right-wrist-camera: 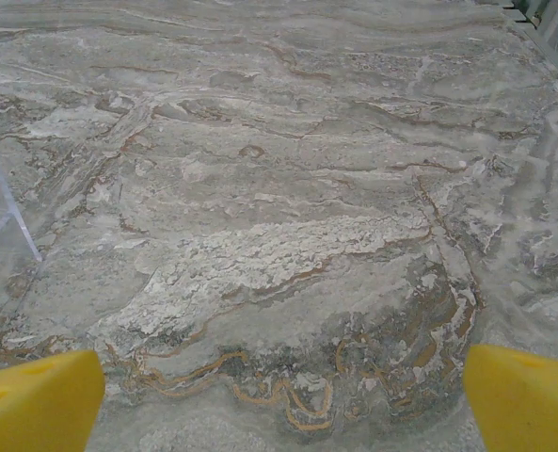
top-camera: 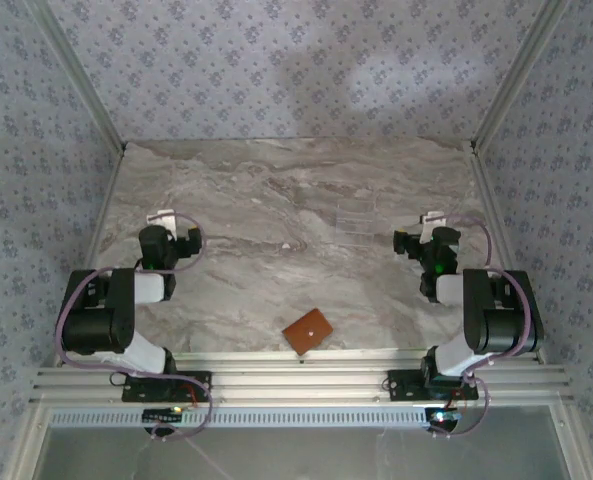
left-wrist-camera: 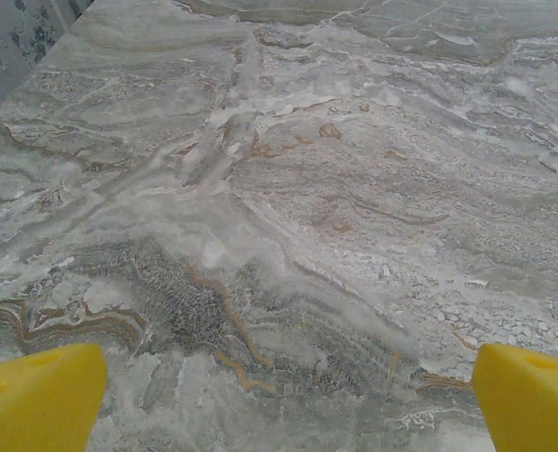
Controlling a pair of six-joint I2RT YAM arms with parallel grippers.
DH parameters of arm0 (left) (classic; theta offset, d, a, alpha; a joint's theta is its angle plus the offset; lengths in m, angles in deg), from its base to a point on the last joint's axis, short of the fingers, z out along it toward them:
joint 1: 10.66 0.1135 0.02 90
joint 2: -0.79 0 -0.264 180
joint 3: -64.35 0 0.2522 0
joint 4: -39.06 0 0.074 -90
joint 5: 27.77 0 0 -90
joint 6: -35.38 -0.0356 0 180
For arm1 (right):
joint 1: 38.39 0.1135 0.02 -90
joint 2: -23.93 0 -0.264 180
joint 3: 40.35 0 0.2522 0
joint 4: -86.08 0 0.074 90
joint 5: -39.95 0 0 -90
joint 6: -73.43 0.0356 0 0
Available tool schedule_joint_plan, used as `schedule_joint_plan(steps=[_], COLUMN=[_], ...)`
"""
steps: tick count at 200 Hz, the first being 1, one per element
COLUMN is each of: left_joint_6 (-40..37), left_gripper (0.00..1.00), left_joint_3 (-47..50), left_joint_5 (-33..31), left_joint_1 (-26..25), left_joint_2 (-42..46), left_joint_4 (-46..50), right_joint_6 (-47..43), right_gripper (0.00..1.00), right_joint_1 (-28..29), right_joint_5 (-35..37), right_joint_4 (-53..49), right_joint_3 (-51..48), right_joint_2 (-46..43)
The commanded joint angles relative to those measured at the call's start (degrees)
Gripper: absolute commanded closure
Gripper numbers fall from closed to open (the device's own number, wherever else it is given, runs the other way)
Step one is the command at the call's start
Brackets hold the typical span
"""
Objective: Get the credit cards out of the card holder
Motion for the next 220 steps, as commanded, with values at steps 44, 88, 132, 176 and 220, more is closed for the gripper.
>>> schedule_joint_plan(steps=[44,88,132,176,220], left_joint_6=[-0.37,-0.4,-0.42,-0.44,0.19], left_gripper=[0.0,0.0,0.0,0.0,0.01], left_joint_3=[-0.36,-0.31,-0.31,-0.25,-2.36], left_joint_5=[0.89,0.89,1.06,1.06,-6.9], left_joint_1=[-0.08,-0.03,0.05,0.05,-1.84], left_joint_2=[-0.06,-0.06,-0.12,-0.11,6.02], left_joint_4=[-2.55,-2.49,-2.49,-2.57,5.97], right_joint_6=[0.71,0.79,0.8,0.57,0.26], right_gripper=[0.0,0.0,0.0,0.0,0.0], right_joint_1=[-0.06,0.0,-0.15,0.34,1.73], right_joint_5=[-0.57,-0.63,-0.71,0.37,1.44], right_joint_4=[1.16,1.1,1.12,0.82,-21.12], right_joint_3=[0.87,0.83,0.83,0.97,10.66], right_joint_2=[0.3,0.34,0.3,-0.15,-5.34])
